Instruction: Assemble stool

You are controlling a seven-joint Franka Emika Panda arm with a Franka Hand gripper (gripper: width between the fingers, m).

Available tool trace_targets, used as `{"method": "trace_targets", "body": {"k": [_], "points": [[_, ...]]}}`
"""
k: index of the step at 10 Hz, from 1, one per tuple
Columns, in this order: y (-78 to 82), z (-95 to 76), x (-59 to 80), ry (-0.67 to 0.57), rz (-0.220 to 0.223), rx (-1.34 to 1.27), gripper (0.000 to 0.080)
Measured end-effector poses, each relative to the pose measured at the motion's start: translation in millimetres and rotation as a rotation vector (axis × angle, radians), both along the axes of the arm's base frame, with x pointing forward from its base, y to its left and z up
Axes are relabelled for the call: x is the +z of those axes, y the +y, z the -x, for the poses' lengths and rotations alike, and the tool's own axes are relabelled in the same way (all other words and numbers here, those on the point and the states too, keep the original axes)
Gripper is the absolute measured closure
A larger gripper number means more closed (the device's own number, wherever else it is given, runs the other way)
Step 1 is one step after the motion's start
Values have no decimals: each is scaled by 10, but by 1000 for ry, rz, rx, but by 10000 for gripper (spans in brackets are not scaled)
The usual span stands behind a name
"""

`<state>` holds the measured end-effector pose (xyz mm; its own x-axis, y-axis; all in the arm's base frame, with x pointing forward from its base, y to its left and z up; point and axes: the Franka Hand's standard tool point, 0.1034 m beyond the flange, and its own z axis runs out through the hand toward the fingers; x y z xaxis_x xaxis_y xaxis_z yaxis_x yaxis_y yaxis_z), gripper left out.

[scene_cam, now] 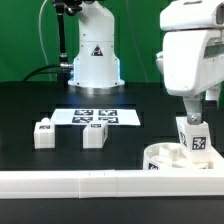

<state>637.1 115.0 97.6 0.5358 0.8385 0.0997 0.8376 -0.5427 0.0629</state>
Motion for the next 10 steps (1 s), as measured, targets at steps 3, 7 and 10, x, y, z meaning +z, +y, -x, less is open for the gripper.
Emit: {"method": "trace_targets", "body": {"k": [3, 7, 10], "points": [[-16, 20, -54, 5, 81, 324, 150], [-46, 23, -117, 21, 144, 581, 150], [-7, 31, -127, 23, 179, 705, 150]]}}
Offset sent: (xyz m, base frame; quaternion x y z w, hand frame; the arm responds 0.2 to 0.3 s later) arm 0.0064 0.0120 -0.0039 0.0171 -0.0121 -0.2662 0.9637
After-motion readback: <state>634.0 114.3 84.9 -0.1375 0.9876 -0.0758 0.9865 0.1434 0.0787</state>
